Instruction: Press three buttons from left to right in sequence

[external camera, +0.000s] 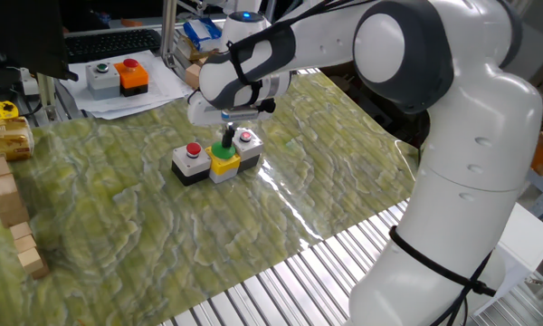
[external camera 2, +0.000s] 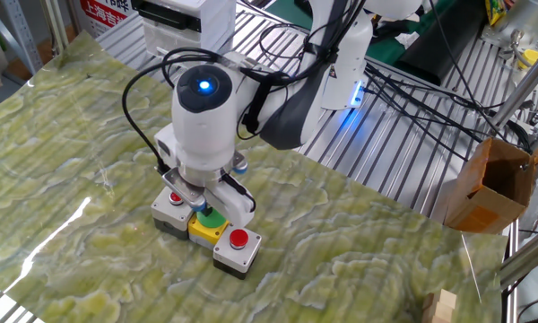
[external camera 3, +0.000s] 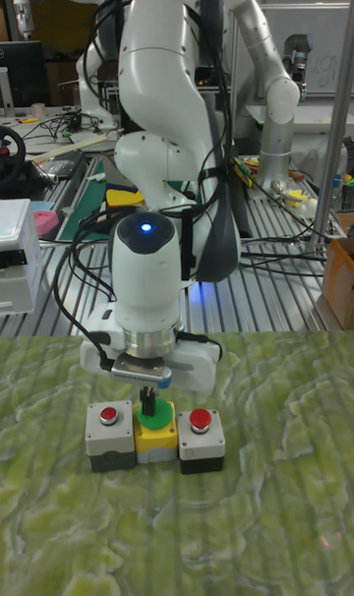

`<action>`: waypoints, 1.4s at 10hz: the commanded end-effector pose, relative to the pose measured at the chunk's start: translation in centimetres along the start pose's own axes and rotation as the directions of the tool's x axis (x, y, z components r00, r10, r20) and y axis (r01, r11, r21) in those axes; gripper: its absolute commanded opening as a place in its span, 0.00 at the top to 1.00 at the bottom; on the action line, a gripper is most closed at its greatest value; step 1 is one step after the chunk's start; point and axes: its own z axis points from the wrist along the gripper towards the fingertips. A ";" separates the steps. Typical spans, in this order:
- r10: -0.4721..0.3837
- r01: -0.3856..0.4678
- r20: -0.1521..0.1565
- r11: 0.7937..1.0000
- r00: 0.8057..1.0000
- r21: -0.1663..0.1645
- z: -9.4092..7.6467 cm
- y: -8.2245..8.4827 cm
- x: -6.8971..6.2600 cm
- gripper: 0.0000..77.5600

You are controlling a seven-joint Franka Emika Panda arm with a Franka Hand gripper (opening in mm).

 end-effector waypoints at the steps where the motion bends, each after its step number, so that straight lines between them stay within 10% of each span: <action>1: 0.027 -0.026 -0.074 1.000 0.997 0.018 -7.2 0.2 0.3 0.98; 3: 0.038 -0.036 -0.089 0.999 0.995 0.020 -9.7 -0.3 0.3 0.98; 10: 0.056 -0.054 -0.072 0.998 0.996 0.031 -9.9 -0.3 0.3 0.98; 14: -0.078 0.077 -0.075 0.997 0.994 -0.017 -9.9 -0.3 0.3 0.98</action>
